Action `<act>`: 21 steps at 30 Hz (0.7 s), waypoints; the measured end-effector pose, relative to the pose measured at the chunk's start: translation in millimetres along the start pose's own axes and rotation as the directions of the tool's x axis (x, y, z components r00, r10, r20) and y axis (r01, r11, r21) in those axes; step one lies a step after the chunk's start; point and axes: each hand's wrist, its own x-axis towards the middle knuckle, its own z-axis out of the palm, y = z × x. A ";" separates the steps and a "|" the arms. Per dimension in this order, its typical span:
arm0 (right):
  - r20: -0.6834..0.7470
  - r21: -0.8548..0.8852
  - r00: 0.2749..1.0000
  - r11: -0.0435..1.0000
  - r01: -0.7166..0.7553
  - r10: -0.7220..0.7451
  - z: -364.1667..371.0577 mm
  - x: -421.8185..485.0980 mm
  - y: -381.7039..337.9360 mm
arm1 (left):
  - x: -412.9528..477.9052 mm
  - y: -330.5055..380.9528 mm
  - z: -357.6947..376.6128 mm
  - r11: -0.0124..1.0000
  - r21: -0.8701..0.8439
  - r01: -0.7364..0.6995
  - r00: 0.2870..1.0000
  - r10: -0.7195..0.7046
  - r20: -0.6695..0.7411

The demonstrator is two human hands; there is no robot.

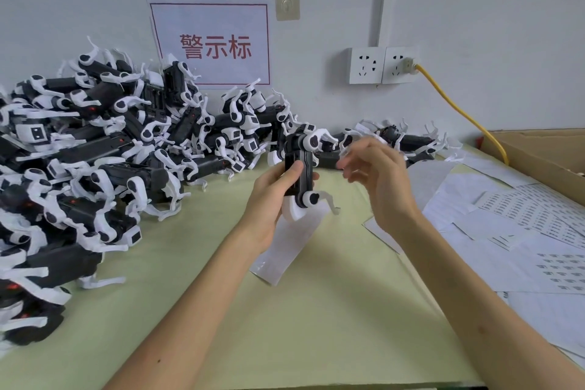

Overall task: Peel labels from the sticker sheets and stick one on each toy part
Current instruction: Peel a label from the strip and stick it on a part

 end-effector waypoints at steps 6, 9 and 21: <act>0.186 -0.210 0.982 0.978 0.005 0.035 9.9 -5.8 6.8 | -1.0 0.0 2.2 1.000 -0.008 -0.030 0.998 0.030 0.046; 0.179 -0.220 0.984 0.975 0.026 0.014 9.0 -6.5 6.2 | -1.5 0.6 2.4 0.999 0.014 -0.035 0.999 0.035 0.041; 0.165 -0.484 0.981 0.858 0.174 -0.106 11.9 -8.0 13.5 | -3.2 -1.0 3.9 0.993 0.101 -0.064 0.998 0.063 0.017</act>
